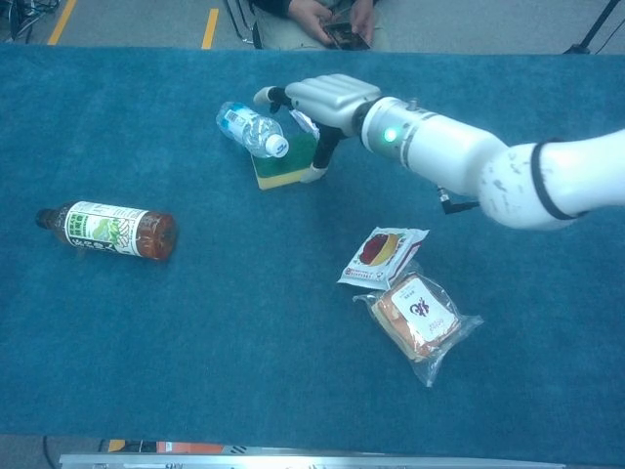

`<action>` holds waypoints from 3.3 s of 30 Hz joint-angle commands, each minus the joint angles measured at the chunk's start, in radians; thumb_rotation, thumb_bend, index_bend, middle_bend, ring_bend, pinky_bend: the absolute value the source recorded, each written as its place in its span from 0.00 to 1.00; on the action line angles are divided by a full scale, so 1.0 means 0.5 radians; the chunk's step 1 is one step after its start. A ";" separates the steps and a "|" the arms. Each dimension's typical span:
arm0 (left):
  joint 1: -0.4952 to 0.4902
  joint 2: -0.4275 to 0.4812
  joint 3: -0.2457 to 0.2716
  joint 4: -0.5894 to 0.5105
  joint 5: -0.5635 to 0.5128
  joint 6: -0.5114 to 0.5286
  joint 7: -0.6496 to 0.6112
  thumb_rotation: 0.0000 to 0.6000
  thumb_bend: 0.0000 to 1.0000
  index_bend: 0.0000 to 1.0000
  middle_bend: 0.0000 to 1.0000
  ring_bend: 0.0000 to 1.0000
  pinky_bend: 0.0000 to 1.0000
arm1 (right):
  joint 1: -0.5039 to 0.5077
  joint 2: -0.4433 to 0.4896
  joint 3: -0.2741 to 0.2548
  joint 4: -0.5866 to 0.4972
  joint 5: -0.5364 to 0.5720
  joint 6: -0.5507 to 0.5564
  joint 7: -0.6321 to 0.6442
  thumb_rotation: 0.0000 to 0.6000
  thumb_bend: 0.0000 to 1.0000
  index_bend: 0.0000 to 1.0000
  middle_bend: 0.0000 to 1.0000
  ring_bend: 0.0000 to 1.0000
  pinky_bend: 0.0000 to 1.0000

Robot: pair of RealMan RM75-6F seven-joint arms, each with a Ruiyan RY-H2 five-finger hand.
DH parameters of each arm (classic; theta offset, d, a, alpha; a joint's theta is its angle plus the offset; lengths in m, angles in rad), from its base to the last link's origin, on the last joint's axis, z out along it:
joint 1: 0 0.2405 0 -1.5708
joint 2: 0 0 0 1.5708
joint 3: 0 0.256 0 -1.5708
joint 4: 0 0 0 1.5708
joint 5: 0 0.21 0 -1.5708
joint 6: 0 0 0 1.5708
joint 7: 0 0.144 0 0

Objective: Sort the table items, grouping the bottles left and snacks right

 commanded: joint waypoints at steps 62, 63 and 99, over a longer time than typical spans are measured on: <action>-0.490 -0.199 -0.199 0.059 -0.089 -0.560 0.098 1.00 0.26 0.08 0.15 0.07 0.21 | -0.544 0.855 -0.528 -0.783 -0.550 0.558 0.065 1.00 0.07 0.04 0.20 0.16 0.30; -0.477 -0.190 -0.192 0.052 -0.090 -0.543 0.105 1.00 0.26 0.08 0.15 0.07 0.21 | -0.514 0.811 -0.503 -0.734 -0.528 0.521 0.063 1.00 0.07 0.04 0.20 0.16 0.30; -0.031 -0.001 0.016 0.109 0.066 0.014 -0.066 1.00 0.26 0.08 0.14 0.07 0.21 | 0.233 -0.451 -0.168 0.843 -0.018 -0.075 -0.019 1.00 0.12 0.19 0.31 0.32 0.32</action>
